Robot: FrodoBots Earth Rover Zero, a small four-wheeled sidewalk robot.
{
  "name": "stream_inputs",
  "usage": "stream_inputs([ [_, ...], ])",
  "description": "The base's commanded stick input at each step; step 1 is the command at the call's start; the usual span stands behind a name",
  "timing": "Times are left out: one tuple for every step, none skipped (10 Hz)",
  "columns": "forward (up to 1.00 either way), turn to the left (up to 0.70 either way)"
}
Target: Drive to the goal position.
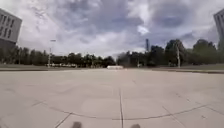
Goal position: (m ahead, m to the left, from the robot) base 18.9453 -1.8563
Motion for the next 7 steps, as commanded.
stream_inputs([
  [0.70,0.00],
  [0.70,0.00],
  [0.70,0.00],
  [0.70,0.00],
  [0.70,0.00],
  [0.70,0.00],
  [0.70,0.00],
])
